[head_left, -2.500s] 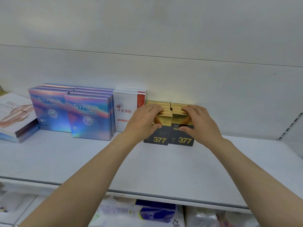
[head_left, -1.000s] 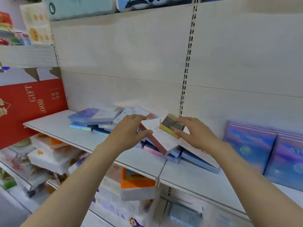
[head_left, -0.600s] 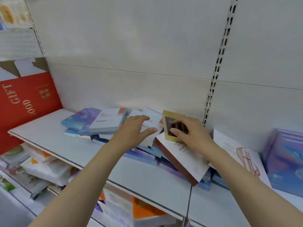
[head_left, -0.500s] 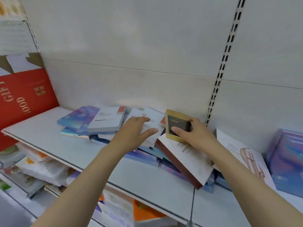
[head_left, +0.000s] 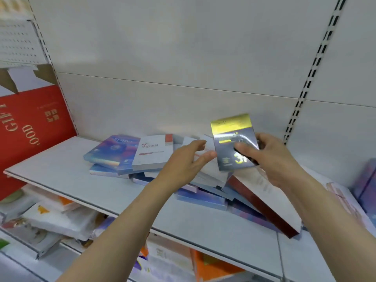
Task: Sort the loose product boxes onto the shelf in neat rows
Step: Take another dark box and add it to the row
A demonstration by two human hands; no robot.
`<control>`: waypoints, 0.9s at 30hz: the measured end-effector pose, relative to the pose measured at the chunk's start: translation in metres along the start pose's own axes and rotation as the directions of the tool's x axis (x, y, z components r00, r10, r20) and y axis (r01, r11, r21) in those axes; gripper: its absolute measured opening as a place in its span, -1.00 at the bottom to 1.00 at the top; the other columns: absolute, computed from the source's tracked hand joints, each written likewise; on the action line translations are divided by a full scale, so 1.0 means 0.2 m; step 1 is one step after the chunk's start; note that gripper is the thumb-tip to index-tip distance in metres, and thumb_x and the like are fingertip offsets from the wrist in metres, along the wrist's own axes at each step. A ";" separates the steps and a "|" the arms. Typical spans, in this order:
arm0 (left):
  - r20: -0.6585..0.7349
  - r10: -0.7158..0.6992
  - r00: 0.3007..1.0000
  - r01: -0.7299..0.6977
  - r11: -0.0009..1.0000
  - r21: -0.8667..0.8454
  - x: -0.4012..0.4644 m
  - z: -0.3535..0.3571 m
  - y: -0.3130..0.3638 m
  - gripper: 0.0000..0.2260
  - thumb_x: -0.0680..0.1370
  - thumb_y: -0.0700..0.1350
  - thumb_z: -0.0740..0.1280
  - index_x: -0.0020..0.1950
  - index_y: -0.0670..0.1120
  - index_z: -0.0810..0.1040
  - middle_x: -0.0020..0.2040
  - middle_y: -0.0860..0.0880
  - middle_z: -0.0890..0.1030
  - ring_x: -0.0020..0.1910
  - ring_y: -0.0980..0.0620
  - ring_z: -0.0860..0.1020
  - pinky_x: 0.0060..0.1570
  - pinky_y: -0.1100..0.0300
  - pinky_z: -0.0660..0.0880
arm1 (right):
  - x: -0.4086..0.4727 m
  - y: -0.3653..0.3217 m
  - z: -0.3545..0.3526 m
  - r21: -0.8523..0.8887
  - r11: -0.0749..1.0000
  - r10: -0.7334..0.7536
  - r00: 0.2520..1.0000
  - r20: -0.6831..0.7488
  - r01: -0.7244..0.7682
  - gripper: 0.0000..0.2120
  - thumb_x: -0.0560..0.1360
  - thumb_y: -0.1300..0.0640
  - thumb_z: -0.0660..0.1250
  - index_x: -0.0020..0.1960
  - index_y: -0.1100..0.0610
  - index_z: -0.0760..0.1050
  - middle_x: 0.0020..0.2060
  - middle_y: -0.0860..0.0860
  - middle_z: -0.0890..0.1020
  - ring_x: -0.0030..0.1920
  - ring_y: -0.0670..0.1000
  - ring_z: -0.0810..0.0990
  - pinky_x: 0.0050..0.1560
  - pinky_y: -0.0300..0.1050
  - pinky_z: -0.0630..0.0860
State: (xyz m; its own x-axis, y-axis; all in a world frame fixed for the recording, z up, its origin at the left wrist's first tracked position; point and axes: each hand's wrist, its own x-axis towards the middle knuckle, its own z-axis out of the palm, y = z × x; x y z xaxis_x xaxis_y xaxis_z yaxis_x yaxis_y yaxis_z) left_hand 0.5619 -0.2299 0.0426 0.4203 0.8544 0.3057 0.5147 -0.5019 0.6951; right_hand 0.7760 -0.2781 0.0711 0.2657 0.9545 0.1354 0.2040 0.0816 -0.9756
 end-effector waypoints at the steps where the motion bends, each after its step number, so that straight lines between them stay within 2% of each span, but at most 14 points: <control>1: -0.008 -0.002 1.000 0.001 0.997 -0.074 -0.02 -0.04 0.00 -0.50 0.54 0.24 0.24 0.41 0.05 0.40 0.24 0.14 0.55 0.16 0.21 0.51 0.17 0.25 0.43 | -0.01 -0.02 0.07 -0.006 0.999 -0.053 0.999 -0.005 0.053 -0.62 0.37 0.13 0.55 0.15 0.17 0.59 -0.10 0.07 0.72 -0.18 -0.02 0.71 -0.22 -0.20 0.58; 3: -0.032 -0.028 0.999 0.020 0.976 -0.218 -0.05 -0.12 -0.03 -0.63 0.53 0.13 0.34 0.31 0.06 0.45 0.11 0.17 0.60 0.05 0.27 0.57 0.09 0.28 0.50 | -0.02 -0.05 0.24 -0.073 0.992 -0.106 0.994 0.009 0.106 -0.63 0.38 0.05 0.56 0.14 0.07 0.59 -0.10 0.02 0.72 -0.15 -0.03 0.71 -0.16 -0.16 0.62; 6: -0.090 -0.189 0.978 0.133 0.892 -0.433 -0.10 -0.26 -0.19 -0.74 0.53 -0.03 0.41 0.20 0.00 0.51 0.03 0.04 0.68 0.00 0.10 0.65 0.05 0.11 0.58 | -0.02 -0.08 0.49 -0.145 0.985 -0.088 0.994 0.071 0.098 -0.69 0.43 -0.04 0.51 0.13 0.00 0.58 -0.13 -0.03 0.71 -0.14 -0.07 0.70 -0.06 -0.10 0.65; 8: -0.147 -0.298 0.943 0.211 0.879 -0.428 -0.15 -0.35 -0.36 -0.78 0.54 -0.05 0.39 0.17 -0.04 0.54 0.02 -0.02 0.68 -0.01 0.04 0.66 0.05 0.02 0.59 | 0.00 -0.06 0.63 -0.174 0.983 -0.044 0.994 0.103 0.061 -0.60 0.45 -0.10 0.47 0.22 0.03 0.55 -0.05 -0.04 0.69 -0.04 -0.05 0.68 0.09 -0.06 0.62; 11: -0.257 -0.407 0.876 0.294 0.875 -0.383 -0.23 -0.47 -0.59 -0.81 0.53 -0.05 0.38 0.11 -0.06 0.56 -0.01 -0.02 0.69 -0.02 0.01 0.65 0.08 -0.07 0.57 | 0.03 -0.03 0.79 -0.389 0.916 -0.048 0.991 0.129 0.095 -0.50 0.48 -0.19 0.39 0.32 0.05 0.50 0.20 -0.04 0.60 0.21 -0.03 0.56 0.25 -0.12 0.47; 13: -0.264 -0.453 0.851 0.329 0.853 -0.405 -0.26 -0.53 -0.67 -0.83 0.56 -0.08 0.36 0.11 -0.08 0.56 0.01 -0.05 0.68 -0.01 -0.01 0.64 0.07 -0.01 0.57 | 0.05 -0.02 0.88 -0.606 0.785 -0.048 0.988 0.146 0.127 -0.44 0.54 -0.23 0.27 0.40 0.08 0.45 0.37 0.02 0.50 0.41 0.04 0.38 0.34 -0.06 0.32; 15: -0.232 -0.470 0.852 0.350 0.839 -0.416 -0.26 -0.56 -0.71 -0.86 0.58 -0.08 0.33 0.10 -0.08 0.56 0.01 -0.05 0.66 -0.01 0.00 0.62 0.01 0.10 0.55 | 0.08 -0.02 0.95 -0.819 0.562 -0.015 0.991 0.130 0.116 -0.42 0.59 -0.28 0.12 0.43 0.09 0.42 0.46 0.09 0.38 0.53 0.12 0.14 0.46 0.04 0.14; 17: -0.198 -0.475 0.857 0.357 0.826 -0.436 -0.24 -0.56 -0.73 -0.88 0.58 -0.07 0.32 0.08 -0.06 0.56 0.02 -0.05 0.66 -0.01 0.01 0.61 0.02 0.10 0.54 | 0.11 0.00 1.00 -0.923 0.372 0.072 0.989 0.132 0.096 -0.39 0.61 -0.28 -0.01 0.36 0.11 0.49 0.49 0.14 0.32 0.56 0.18 0.03 0.54 0.13 -0.05; 18: -0.185 -0.480 0.857 0.362 0.819 -0.446 -0.23 -0.56 -0.74 -0.87 0.58 -0.06 0.32 0.08 -0.05 0.56 0.03 -0.05 0.66 0.00 -0.01 0.61 0.07 0.06 0.54 | 0.12 0.01 1.01 -0.940 0.329 0.112 0.985 0.129 0.086 -0.38 0.62 -0.29 -0.04 0.27 0.12 0.54 0.48 0.16 0.33 0.56 0.19 0.01 0.54 0.15 -0.10; 20: -0.162 -0.484 0.860 0.366 0.805 -0.466 -0.21 -0.56 -0.75 -0.85 0.57 -0.04 0.33 0.08 -0.07 0.58 0.02 -0.05 0.65 0.03 -0.05 0.60 0.13 -0.02 0.53 | 0.14 0.02 1.03 -0.936 0.346 0.139 0.984 0.115 0.061 -0.42 0.60 -0.31 -0.03 -0.09 0.09 0.57 0.42 0.19 0.40 0.56 0.18 0.02 0.54 0.13 -0.12; 21: -0.148 -0.478 0.866 0.363 0.804 -0.471 -0.21 -0.56 -0.76 -0.84 0.57 -0.04 0.33 0.07 -0.07 0.60 0.01 -0.05 0.66 0.03 -0.07 0.60 0.13 -0.03 0.53 | 0.14 0.01 1.03 -0.922 0.383 0.133 0.986 0.104 0.045 -0.45 0.59 -0.32 0.00 -0.28 0.05 0.46 0.38 0.18 0.44 0.56 0.17 0.03 0.54 0.11 -0.12; 23: -0.127 -0.464 0.876 0.355 0.801 -0.482 -0.20 -0.56 -0.77 -0.84 0.58 -0.03 0.32 0.05 -0.08 0.60 0.00 -0.07 0.66 0.03 -0.09 0.60 0.09 -0.03 0.52 | 0.12 -0.01 1.05 -0.897 0.440 0.108 0.989 0.099 0.042 -0.46 0.58 -0.32 0.07 -0.41 0.02 0.31 0.37 0.13 0.47 0.57 0.15 0.05 0.54 0.08 -0.06; 25: -0.131 -0.453 0.882 0.334 0.797 -0.504 -0.21 -0.56 -0.78 -0.81 0.59 -0.02 0.30 0.14 -0.07 0.57 0.05 -0.06 0.64 0.05 -0.04 0.59 0.00 0.08 0.53 | 0.07 -0.03 1.07 -0.876 0.479 0.056 0.994 0.098 0.060 -0.53 0.58 -0.28 0.15 -0.31 0.01 0.52 0.43 0.09 0.43 0.56 0.13 0.10 0.51 0.06 0.07; 27: -0.151 -0.446 0.882 0.303 0.783 -0.543 -0.23 -0.56 -0.79 -0.78 0.60 -0.01 0.29 0.21 -0.05 0.52 0.09 -0.02 0.61 0.07 0.04 0.57 -0.08 0.22 0.45 | 0.02 -0.05 1.07 -0.764 0.643 -0.008 0.998 0.070 0.058 -0.62 0.57 -0.19 0.26 0.07 0.09 0.65 0.44 0.04 0.42 0.50 0.08 0.25 0.35 -0.04 0.25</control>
State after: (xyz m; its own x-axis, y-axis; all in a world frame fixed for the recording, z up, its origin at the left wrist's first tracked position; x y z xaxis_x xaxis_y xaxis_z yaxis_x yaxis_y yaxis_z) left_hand 0.3779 -0.1748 -0.0081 0.0290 0.9979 0.0579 0.1242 -0.0611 0.9904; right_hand 0.5731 -0.2133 0.0443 0.1979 0.9715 0.1305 0.8663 -0.1110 -0.4869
